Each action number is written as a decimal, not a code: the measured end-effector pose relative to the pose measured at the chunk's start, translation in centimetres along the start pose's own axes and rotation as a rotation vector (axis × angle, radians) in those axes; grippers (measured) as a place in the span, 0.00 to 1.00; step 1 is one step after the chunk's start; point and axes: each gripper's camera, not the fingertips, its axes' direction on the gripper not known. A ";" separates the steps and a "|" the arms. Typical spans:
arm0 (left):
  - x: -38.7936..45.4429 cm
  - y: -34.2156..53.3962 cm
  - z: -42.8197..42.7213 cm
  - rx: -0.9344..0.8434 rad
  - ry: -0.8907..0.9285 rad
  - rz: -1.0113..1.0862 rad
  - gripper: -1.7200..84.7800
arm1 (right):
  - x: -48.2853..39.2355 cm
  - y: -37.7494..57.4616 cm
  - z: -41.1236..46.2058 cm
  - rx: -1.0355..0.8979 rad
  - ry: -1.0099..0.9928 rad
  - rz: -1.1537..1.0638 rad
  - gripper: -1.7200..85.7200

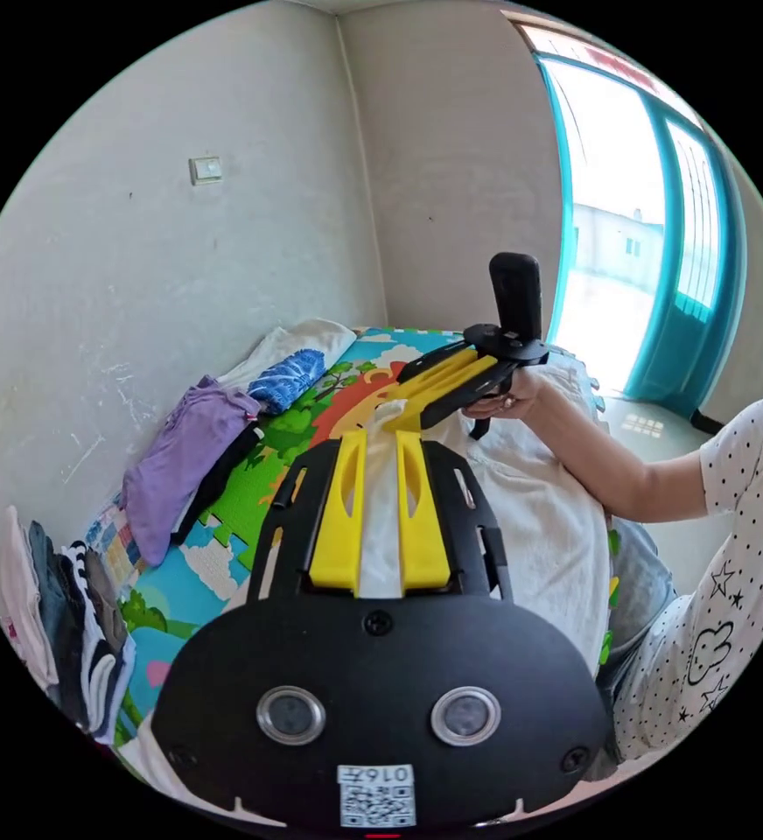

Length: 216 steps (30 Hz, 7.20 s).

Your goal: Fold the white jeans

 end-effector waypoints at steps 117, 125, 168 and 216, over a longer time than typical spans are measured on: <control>-0.2 70.4 -57.3 0.050 -0.422 -1.436 0.15 | -30.8 -2.1 4.4 -0.258 0.918 -0.061 0.02; 6.5 65.5 -56.8 -0.166 -0.793 -1.180 0.05 | -32.6 9.7 -13.5 -0.319 1.052 0.327 0.03; 18.1 49.1 -44.9 0.083 -0.347 -0.793 0.01 | -21.0 28.4 -55.9 0.130 0.665 1.042 0.08; -5.4 52.9 -41.8 0.040 0.218 -0.292 0.02 | -18.4 23.5 -42.1 -0.018 1.094 1.093 0.12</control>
